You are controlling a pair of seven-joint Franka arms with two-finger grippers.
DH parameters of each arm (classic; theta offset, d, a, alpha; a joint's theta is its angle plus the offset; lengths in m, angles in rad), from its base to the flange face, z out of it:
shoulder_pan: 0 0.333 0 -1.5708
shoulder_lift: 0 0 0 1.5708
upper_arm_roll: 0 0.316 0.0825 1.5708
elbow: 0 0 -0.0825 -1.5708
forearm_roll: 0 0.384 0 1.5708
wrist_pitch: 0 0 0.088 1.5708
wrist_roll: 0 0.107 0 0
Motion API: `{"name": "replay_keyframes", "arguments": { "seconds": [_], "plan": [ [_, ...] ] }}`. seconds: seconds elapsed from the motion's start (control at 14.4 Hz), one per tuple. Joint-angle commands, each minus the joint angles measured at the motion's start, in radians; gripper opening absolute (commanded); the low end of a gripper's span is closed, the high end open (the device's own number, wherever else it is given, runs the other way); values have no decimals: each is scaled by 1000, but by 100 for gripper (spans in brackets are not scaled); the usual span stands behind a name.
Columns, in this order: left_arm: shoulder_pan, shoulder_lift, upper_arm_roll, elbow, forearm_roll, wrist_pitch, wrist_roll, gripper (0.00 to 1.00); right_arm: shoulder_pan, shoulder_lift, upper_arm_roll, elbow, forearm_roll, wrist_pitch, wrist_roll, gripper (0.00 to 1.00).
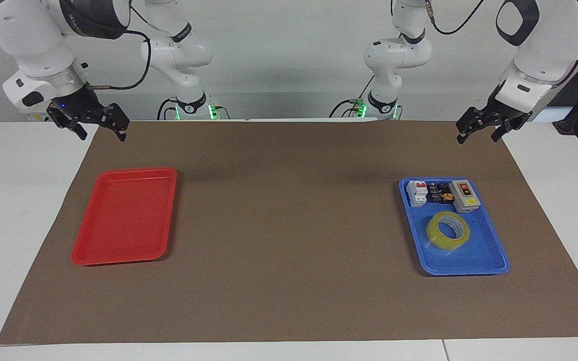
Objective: Place and move tape with both arms
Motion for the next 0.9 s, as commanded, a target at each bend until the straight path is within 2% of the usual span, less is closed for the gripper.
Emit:
{"name": "replay_keyframes", "arguments": {
  "seconds": [0.0,0.35,0.62,0.83],
  "plan": [
    [-3,-17,1,-7,1,-5,-5,100,-4,-13,2,-9,15,7,-6,100],
    [-23,-27,1,-16,1,-2,-6,100,-4,-13,2,-11,15,4,-9,100],
    [-136,-30,122,-21,3,9,1,100,-4,-14,2,-12,15,-4,-9,100],
    [-124,-30,120,-28,3,12,3,100,-8,-14,2,-12,15,-4,-9,100]
  ]
}}
